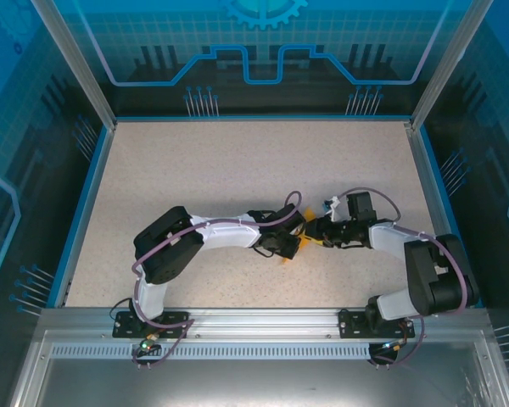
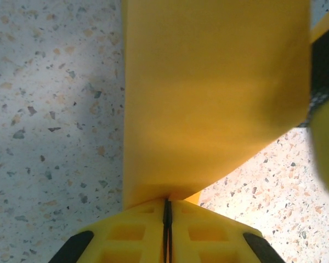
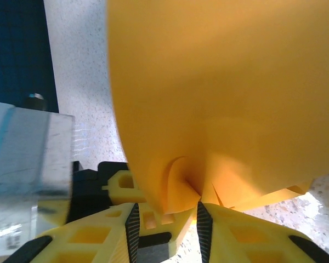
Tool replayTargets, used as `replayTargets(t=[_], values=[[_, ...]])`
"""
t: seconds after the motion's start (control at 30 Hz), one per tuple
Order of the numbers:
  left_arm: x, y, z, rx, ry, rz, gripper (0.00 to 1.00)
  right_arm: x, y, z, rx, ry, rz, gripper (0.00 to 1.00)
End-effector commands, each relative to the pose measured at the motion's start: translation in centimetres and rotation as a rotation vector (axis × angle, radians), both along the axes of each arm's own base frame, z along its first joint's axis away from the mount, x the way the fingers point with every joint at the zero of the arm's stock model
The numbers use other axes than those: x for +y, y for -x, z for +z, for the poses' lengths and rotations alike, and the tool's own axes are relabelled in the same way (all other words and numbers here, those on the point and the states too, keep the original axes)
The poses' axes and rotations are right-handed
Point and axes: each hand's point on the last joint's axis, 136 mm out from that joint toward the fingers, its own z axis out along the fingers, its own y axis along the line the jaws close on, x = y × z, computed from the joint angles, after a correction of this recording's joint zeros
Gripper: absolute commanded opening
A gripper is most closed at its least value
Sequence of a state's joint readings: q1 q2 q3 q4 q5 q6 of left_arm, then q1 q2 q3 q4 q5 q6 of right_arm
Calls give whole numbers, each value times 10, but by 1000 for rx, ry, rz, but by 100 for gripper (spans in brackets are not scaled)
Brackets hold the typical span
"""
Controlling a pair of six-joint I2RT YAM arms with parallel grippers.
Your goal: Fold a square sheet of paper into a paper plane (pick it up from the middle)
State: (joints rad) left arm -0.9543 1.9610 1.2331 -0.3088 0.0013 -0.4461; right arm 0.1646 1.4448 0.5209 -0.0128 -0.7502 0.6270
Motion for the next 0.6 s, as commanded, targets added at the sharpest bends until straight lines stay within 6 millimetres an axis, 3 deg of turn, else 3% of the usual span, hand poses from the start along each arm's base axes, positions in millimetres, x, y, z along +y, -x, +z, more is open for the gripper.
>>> replayTargets(t=[0.0, 0.27, 0.43, 0.57], values=[[-1, 7, -2, 23, 5, -28, 10, 9, 2, -5, -7, -21, 38, 35], [-2, 9, 1, 20, 11, -43, 12, 17, 0, -10, -11, -24, 57, 26], [-1, 9, 4, 13, 18, -48, 13, 16, 1, -15, -3, -11, 59, 10], [1, 10, 10, 5, 23, -44, 16, 12, 3, -21, 6, 32, 59, 4]])
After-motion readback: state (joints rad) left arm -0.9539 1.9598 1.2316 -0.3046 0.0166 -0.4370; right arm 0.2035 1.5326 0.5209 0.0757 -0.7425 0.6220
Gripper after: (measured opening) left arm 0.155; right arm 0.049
